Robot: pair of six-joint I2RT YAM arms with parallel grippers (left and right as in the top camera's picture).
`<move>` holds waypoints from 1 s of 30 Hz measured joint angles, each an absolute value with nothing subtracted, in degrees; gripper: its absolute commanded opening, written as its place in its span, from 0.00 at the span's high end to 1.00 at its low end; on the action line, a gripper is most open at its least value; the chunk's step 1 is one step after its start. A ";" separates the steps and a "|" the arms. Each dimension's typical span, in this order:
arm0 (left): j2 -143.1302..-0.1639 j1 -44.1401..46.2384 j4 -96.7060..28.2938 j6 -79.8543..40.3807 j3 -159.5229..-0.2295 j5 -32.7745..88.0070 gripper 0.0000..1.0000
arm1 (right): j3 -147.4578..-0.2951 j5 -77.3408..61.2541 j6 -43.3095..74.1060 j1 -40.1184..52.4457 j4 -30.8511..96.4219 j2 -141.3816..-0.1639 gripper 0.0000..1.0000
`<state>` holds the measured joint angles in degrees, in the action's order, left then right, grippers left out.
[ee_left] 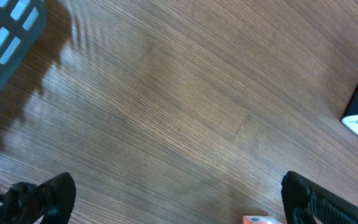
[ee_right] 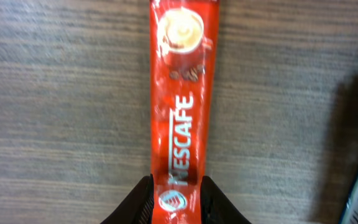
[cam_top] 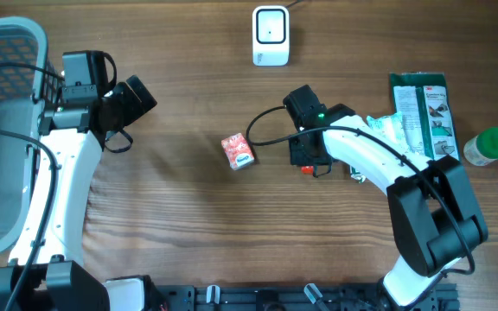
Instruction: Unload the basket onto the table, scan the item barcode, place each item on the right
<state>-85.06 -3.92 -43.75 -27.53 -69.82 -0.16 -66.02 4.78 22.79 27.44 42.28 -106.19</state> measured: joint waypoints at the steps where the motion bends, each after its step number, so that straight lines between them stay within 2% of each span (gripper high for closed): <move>1: -85.06 -3.92 -43.75 -27.53 -69.82 -0.16 0.00 | -65.87 4.78 22.79 27.44 41.67 -106.19 0.74; 4: -85.06 -3.92 -43.75 -27.55 -69.82 -0.19 0.00 | -64.27 4.78 22.79 27.44 38.50 -106.19 0.79; 8: -85.06 -3.92 -43.75 -27.53 -69.82 -0.16 0.00 | -62.65 4.89 22.61 27.44 36.25 -106.19 0.79; 14: -85.06 -3.92 -43.75 -27.55 -69.82 -0.16 0.00 | -62.39 5.17 22.57 27.46 35.94 -106.17 0.73; 19: -85.06 -3.92 -43.75 -27.55 -69.82 -0.16 0.00 | -62.37 5.19 22.61 27.62 35.90 -106.17 0.75; 27: -85.06 -3.92 -43.75 -27.53 -69.82 -0.16 0.00 | -60.88 5.21 22.59 27.62 34.15 -105.47 0.71; 30: -85.06 -3.92 -43.75 -27.55 -69.82 -0.19 0.00 | -59.72 5.26 22.61 27.62 32.97 -104.77 0.76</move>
<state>-85.06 -3.92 -43.75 -27.55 -69.82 -0.19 -59.72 5.26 22.61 27.62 32.97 -104.77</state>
